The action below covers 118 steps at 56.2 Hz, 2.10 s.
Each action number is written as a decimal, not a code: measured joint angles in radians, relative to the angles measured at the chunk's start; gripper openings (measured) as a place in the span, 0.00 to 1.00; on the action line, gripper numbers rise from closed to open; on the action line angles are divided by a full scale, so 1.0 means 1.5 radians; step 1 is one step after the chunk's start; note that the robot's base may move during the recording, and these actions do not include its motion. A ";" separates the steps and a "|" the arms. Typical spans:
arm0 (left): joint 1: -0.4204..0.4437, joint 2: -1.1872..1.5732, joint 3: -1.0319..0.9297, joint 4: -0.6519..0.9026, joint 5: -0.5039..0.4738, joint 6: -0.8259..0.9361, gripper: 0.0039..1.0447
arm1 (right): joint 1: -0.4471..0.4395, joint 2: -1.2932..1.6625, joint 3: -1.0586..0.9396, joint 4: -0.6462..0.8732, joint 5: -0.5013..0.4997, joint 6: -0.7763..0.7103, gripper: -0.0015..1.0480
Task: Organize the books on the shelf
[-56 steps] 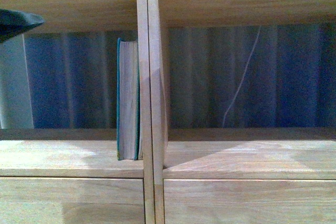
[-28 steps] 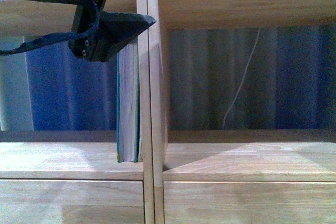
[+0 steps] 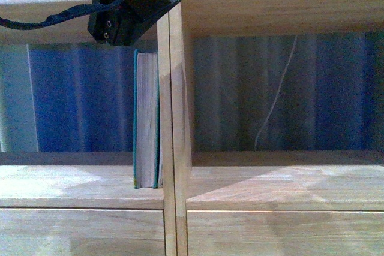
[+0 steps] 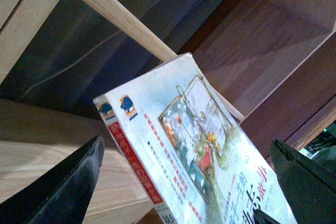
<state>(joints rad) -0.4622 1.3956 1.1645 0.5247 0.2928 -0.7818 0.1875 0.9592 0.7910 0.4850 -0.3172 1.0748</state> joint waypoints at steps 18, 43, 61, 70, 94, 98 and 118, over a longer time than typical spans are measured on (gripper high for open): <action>-0.007 0.004 0.000 0.010 -0.007 -0.009 0.93 | 0.012 -0.046 -0.001 -0.014 -0.014 0.034 0.07; -0.013 0.009 0.011 0.025 -0.043 -0.018 0.93 | 0.072 -0.081 -0.003 -0.045 -0.005 0.048 0.07; -0.027 0.010 0.017 0.015 -0.070 -0.024 0.50 | 0.097 -0.084 -0.012 -0.054 0.023 0.045 0.07; -0.030 0.010 0.023 0.015 -0.077 -0.053 0.30 | 0.098 -0.084 -0.015 -0.059 0.022 0.042 0.07; -0.033 0.009 0.026 0.007 -0.086 -0.091 0.16 | 0.102 -0.081 -0.021 -0.069 0.028 0.035 0.07; -0.033 0.009 0.026 0.003 -0.089 -0.091 0.16 | 0.102 -0.081 -0.021 -0.071 0.030 0.035 0.07; -0.025 0.009 0.026 -0.019 -0.094 -0.061 0.16 | 0.106 -0.077 -0.018 -0.098 0.045 0.013 0.61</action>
<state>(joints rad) -0.4992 1.4086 1.2037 0.4957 0.1513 -0.8738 0.3458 0.8433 0.7643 0.3378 -0.2501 1.0939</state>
